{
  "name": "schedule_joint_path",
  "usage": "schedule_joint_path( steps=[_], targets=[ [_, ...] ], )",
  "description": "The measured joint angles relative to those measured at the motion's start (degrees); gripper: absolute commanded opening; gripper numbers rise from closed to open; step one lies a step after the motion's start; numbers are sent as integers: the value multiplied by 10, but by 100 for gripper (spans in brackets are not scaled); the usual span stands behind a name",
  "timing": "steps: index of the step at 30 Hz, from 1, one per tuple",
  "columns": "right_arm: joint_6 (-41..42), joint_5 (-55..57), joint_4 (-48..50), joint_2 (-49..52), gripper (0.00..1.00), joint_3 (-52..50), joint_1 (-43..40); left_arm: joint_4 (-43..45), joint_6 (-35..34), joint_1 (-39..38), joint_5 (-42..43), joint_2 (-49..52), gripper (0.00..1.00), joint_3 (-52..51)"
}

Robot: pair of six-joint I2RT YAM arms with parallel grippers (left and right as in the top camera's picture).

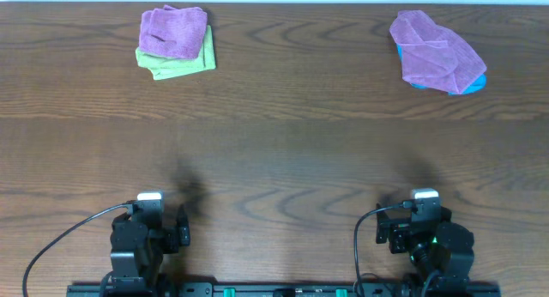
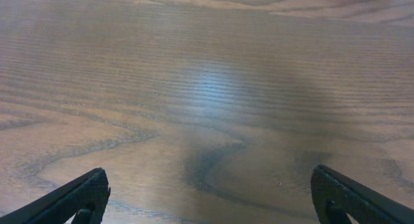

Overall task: Fold the cloth
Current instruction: 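Move the right gripper toward the purple cloth on the blue cloth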

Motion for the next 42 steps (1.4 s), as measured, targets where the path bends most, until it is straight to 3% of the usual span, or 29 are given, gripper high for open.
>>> schedule_joint_path(
  steps=[22,25,42],
  targets=[
    [15,5,7,11,99,3,0,0,0,0,0,0,95,0],
    [36,20,8,78,99,39,0,0,0,0,0,0,95,0],
    [83,67,10,665,99,512,-50,0,5,0,0,-2,95,0]
  ],
)
